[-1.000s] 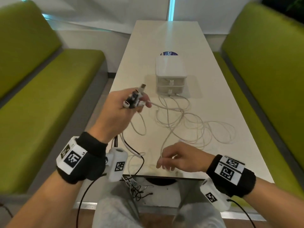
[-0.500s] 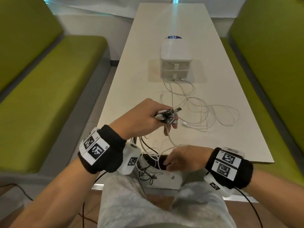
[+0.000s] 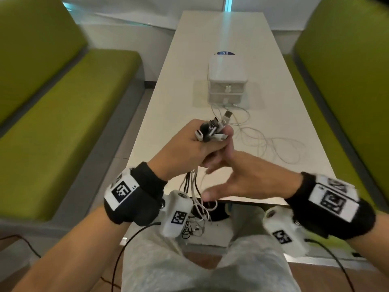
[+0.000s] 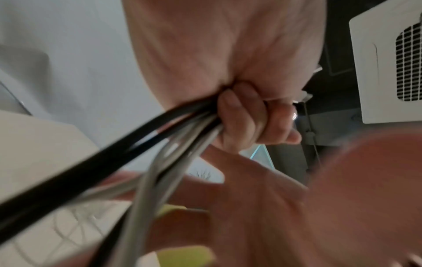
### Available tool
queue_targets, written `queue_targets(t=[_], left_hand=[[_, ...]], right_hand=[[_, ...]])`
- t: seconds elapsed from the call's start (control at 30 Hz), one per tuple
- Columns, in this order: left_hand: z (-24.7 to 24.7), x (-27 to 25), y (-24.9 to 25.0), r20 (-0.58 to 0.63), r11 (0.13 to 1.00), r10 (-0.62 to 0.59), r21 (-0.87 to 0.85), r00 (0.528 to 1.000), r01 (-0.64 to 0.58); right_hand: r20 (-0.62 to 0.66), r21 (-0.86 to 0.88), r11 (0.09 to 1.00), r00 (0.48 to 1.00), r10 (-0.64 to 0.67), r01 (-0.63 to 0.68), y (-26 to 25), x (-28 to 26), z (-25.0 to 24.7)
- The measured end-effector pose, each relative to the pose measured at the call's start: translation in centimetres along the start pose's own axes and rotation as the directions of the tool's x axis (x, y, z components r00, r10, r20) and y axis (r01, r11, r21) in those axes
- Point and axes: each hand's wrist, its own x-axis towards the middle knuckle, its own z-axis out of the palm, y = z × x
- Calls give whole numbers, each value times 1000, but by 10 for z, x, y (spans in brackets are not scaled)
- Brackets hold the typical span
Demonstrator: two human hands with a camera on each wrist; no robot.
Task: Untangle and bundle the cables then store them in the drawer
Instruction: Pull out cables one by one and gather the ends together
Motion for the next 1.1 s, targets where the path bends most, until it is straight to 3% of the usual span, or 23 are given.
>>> queue_targets(t=[0.07, 0.13, 0.3, 0.37, 0.47, 0.53, 0.6, 0.67, 0.73, 0.8, 1.0, 1.1], left_hand=[[6, 3, 5, -35, 997, 45, -62, 998, -48], [5, 5, 10, -77, 987, 96, -124, 992, -105], [1, 13, 13, -219, 973, 175, -109, 960, -202], [6, 16, 13, -242, 983, 162, -49, 957, -178], [8, 23, 10, -288, 991, 128, 4, 949, -132], [5, 27, 5, -305, 996, 68, -34, 950, -82], [0, 29, -4, -305, 997, -10, -79, 952, -15], [-3, 30, -13, -311, 993, -53, -117, 949, 17], [-3, 32, -20, -322, 988, -82, -151, 943, 34], [1, 34, -25, -344, 987, -110, -152, 932, 61], [1, 46, -42, -364, 984, -173, -92, 915, 150], [-1, 55, -54, -404, 983, -185, -92, 896, 162]], right_hand=[[-107, -7, 999, 993, -53, 52, -1, 14, 22], [-143, -14, 1000, 990, 5, -7, 5, 19, 39], [26, -46, 991, 991, 130, -128, 26, 20, 56], [-40, -69, 992, 994, 104, -107, 33, 21, 50], [-139, 53, 998, 989, 46, -39, 39, 18, 24], [-108, 188, 981, 992, 69, -48, 49, 15, 2], [-201, 256, 964, 971, 131, -77, 67, 14, -17], [-388, 51, 974, 894, 223, -221, 90, 14, -30], [-423, -329, 828, 855, 299, -453, 113, 16, -33], [-361, -517, 677, 850, 383, -524, 133, 19, -24], [-326, -601, 656, 890, 319, -456, 146, 27, -12], [-348, -446, 773, 883, 316, -452, 135, 34, -23]])
